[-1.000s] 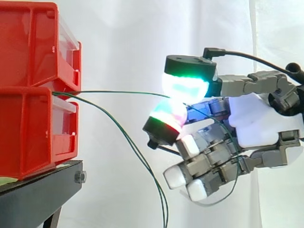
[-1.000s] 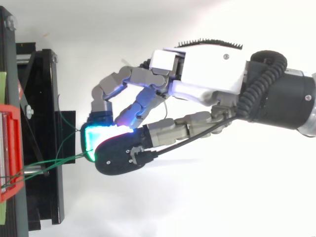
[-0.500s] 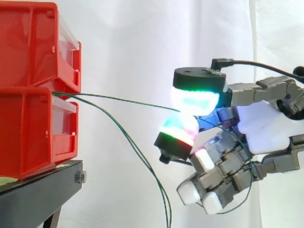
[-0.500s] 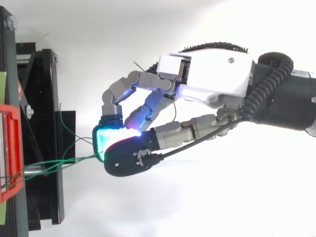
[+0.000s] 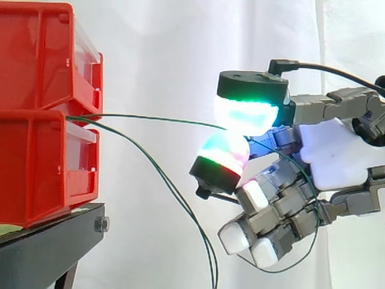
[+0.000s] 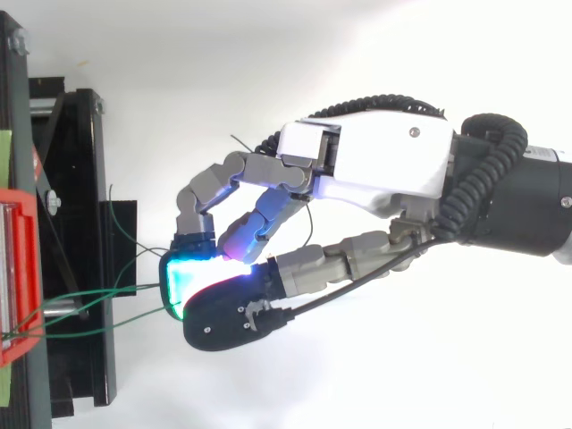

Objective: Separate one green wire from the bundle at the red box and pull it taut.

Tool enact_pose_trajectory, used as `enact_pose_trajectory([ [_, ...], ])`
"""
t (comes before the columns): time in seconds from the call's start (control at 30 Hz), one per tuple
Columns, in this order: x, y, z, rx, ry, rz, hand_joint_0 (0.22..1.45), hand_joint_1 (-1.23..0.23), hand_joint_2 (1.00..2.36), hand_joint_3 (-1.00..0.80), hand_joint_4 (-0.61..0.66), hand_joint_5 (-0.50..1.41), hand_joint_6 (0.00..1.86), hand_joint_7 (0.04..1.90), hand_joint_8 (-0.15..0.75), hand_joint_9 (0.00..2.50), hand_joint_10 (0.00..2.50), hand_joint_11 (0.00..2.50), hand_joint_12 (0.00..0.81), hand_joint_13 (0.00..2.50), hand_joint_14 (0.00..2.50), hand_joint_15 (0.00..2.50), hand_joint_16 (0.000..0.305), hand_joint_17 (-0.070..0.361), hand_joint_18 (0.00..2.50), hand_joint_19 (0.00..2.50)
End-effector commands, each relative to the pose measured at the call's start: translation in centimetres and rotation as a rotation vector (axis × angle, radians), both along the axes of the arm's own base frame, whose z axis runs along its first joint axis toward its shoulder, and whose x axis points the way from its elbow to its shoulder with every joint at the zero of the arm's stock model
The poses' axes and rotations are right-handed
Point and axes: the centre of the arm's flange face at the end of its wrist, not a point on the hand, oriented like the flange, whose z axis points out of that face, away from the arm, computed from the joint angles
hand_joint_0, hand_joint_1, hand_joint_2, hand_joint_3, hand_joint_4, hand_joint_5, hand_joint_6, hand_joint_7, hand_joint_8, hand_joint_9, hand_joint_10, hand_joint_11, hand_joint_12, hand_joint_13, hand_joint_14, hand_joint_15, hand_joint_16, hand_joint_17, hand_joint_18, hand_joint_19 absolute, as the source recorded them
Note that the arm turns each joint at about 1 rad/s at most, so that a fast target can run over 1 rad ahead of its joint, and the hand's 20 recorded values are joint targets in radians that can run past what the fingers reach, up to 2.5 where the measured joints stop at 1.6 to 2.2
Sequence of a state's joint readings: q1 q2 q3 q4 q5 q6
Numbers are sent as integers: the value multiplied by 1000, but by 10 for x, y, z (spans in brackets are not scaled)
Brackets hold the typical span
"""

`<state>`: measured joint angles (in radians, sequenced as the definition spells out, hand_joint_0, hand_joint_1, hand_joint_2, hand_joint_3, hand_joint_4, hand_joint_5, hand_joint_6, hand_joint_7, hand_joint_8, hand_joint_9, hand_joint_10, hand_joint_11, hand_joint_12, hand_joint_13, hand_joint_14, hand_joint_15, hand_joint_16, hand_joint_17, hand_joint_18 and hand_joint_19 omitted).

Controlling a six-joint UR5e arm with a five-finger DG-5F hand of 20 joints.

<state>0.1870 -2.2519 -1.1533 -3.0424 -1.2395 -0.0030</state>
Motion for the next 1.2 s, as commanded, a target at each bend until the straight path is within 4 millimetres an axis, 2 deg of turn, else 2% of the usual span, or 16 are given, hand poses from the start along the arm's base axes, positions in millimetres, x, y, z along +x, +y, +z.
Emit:
enact_pose_trajectory([
  [0.0, 0, 1, 0, 0, 0, 2, 619, -748, 1018, -15, -71, -160, 898, 1181, 293, 908, 12, 671, 346, 714, 11, 344, 48, 107, 714, 343],
  [0.13, 0, 1, 0, 0, 0, 2, 614, -734, 1020, -32, -51, -164, 898, 1157, 273, 862, 11, 634, 369, 720, 12, 321, 50, 111, 733, 306],
  [0.17, 0, 0, 0, 0, 0, 0, 611, -735, 1020, -22, -60, -163, 897, 1164, 297, 904, 14, 679, 365, 711, 11, 332, 50, 113, 724, 305],
  [0.53, 0, 1, 1, 0, -2, 2, 606, -725, 1019, -40, -66, -167, 902, 1151, 281, 803, 11, 645, 351, 680, 13, 336, 50, 112, 683, 303],
  [1.17, 0, 1, 0, 0, 0, 2, 596, -716, 1020, -38, -65, -170, 899, 1161, 284, 819, 14, 663, 349, 678, 11, 340, 50, 112, 691, 312],
])
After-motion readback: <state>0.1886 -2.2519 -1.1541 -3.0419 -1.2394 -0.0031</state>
